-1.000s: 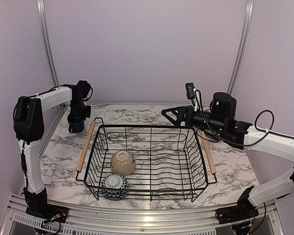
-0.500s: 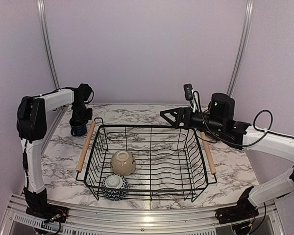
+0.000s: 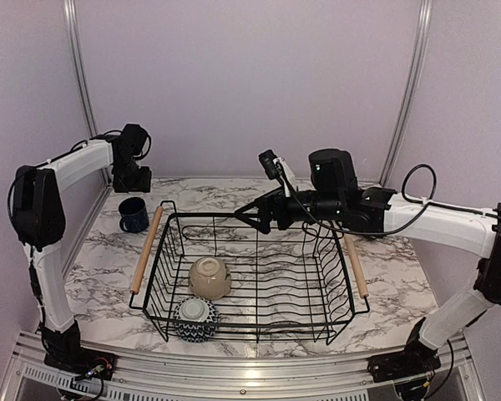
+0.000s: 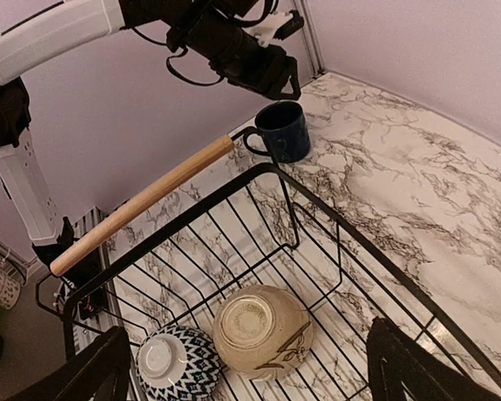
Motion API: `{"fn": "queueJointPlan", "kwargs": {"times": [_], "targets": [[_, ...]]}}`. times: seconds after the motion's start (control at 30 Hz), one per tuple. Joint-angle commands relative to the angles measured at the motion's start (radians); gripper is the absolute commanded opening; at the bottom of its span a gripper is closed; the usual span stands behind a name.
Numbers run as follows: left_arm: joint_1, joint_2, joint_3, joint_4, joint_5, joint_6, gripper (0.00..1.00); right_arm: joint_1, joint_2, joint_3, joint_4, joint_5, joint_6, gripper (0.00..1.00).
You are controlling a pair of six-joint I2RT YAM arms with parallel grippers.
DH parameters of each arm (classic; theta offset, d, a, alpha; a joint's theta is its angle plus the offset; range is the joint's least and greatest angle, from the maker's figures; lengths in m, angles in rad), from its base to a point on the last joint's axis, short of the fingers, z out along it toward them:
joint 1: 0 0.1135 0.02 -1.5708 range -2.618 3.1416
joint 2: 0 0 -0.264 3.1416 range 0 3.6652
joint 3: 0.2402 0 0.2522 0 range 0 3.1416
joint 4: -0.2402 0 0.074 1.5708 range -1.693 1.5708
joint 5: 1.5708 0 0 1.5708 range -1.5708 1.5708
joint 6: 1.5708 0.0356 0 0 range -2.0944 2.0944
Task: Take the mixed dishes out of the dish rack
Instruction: Grab the bowl from the dish rack.
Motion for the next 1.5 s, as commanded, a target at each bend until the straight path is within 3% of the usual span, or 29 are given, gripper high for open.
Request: {"fn": "queueJointPlan", "kwargs": {"times": [0.0, 0.07, 0.23, 0.43, 0.73, 1.0, 1.47], "targets": [[0.004, -0.138, -0.004, -0.037, -0.024, 0.003, 0.73, 0.087, 0.111, 0.143, -0.256, 0.065, -0.165, 0.94], [0.004, -0.200, -0.015, -0.036, 0.010, -0.005, 0.86, 0.140, 0.165, 0.200, -0.325, 0.093, -0.214, 0.93], [0.003, -0.390, -0.107, 0.031, 0.135, -0.038, 0.99, 0.221, 0.272, 0.303, -0.417, 0.083, -0.336, 0.91], [-0.023, -0.617, -0.285, 0.180, 0.291, -0.103, 0.99, 0.270, 0.431, 0.457, -0.552, -0.006, -0.498, 0.88], [-0.038, -0.848, -0.530, 0.307, 0.374, -0.176, 0.99, 0.322, 0.567, 0.591, -0.676, -0.017, -0.632, 0.84], [-0.039, -0.911, -0.606, 0.274, 0.330, -0.160, 0.99, 0.353, 0.604, 0.618, -0.689, -0.081, -0.676, 0.82], [-0.042, -0.930, -0.585, 0.246, 0.346, -0.161, 0.99, 0.355, 0.689, 0.666, -0.699, -0.052, -0.684, 0.80]]}}
